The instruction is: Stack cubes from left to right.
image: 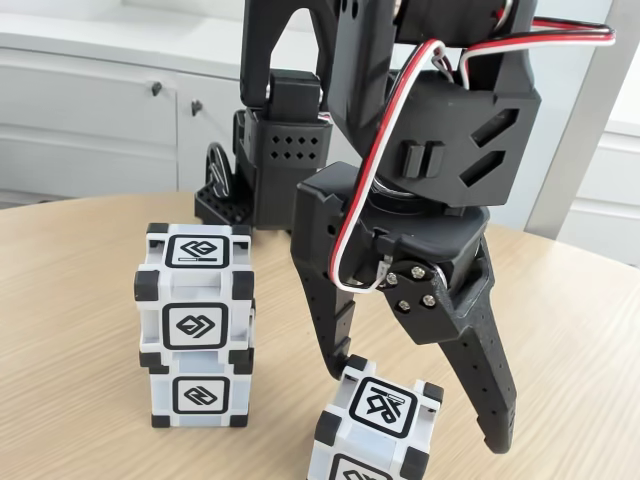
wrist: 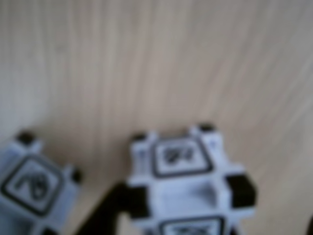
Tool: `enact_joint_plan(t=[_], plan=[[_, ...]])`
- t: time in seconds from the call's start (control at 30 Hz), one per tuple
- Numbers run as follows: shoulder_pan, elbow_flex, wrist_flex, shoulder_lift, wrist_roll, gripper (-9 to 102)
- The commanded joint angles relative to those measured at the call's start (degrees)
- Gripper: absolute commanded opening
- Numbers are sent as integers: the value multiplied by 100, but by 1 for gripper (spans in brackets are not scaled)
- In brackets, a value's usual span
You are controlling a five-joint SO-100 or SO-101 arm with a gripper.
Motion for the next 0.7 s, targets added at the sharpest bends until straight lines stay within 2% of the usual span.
enact_joint_plan(t=[0.0, 0.43, 0.67], plan=[[176, -44, -44, 26, -229, 39], [492, -44, -88, -9, -888, 40], [501, -132, -53, -721, -923, 39]])
